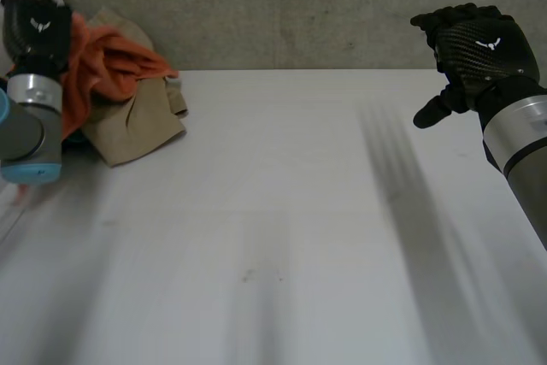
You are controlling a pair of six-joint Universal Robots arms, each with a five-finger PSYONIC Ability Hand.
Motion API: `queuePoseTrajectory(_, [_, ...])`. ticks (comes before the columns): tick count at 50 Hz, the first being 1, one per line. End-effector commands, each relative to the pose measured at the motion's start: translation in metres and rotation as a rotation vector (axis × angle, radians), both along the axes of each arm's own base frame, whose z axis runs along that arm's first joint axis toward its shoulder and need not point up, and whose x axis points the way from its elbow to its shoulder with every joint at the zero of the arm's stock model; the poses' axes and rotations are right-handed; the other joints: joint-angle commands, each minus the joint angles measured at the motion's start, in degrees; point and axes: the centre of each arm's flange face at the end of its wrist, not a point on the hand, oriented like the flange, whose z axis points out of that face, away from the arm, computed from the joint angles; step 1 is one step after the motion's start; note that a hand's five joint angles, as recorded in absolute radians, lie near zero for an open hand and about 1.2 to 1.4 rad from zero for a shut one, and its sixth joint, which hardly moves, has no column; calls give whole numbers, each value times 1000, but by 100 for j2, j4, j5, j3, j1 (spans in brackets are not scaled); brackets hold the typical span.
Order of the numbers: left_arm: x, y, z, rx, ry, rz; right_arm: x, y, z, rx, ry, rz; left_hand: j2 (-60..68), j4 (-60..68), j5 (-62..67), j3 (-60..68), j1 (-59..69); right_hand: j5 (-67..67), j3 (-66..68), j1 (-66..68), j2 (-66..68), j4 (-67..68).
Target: Fold the laundry.
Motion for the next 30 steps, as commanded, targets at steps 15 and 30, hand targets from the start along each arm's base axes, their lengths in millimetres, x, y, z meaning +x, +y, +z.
queuePoseTrajectory(15, [-186, 238, -21, 565, 297, -750, -3, -1, 7, -20, 15, -10, 1148, 1150, 1523, 1215, 1841, -237, -219, -305, -176, -197])
queuePoseTrajectory(30, [-146, 244, 13, 599, 328, -661, 6, -13, -27, 75, 245, 20, -5645, -5644, -5271, -5579, -4952, -237, -219, -305, -176, -197])
